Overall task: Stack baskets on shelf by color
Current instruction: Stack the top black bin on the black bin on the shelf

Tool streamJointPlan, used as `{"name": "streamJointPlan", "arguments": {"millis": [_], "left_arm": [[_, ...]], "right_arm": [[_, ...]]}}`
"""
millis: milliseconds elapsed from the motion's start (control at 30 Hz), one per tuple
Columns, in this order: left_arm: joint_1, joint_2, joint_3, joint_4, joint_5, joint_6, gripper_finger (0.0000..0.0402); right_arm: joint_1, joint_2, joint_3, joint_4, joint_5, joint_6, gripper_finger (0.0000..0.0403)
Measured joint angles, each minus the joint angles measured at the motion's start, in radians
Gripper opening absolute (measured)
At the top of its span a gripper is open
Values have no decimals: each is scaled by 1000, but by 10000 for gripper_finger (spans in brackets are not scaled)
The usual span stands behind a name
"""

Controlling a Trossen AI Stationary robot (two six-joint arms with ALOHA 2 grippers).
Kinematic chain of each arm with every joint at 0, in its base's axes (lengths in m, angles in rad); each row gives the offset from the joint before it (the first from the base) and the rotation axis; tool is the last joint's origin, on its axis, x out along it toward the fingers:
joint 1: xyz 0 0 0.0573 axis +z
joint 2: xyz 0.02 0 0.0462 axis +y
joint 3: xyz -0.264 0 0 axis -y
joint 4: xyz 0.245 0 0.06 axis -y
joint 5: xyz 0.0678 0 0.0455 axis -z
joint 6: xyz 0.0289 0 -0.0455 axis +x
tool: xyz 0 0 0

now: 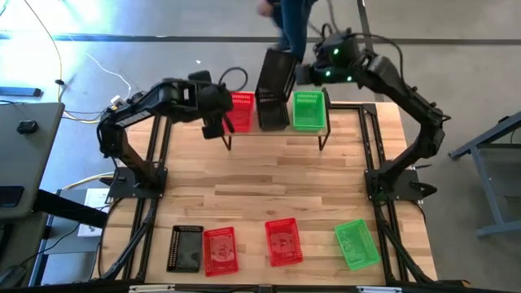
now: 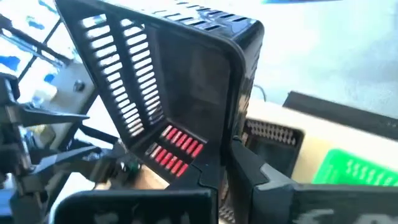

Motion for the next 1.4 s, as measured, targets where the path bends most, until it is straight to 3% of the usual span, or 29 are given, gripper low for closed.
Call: {"name": "streamJointPlan", "arguments": {"millis": [367,700,1033,1400], "left_arm": [[175,1,0,1,149,-16,207],[216,1,0,2,186,-101,207],[216,1,0,3,202,-174,207],[216,1,0,2,205,-178,207]], "right_arm": [[-98,41,24,-41,-166,-49,0],[-96,139,23,-99,-408,-180,0],[-133,211,23,-186,-426,-309,0],[-148,267,23,-216,-452,-313,0]]}}
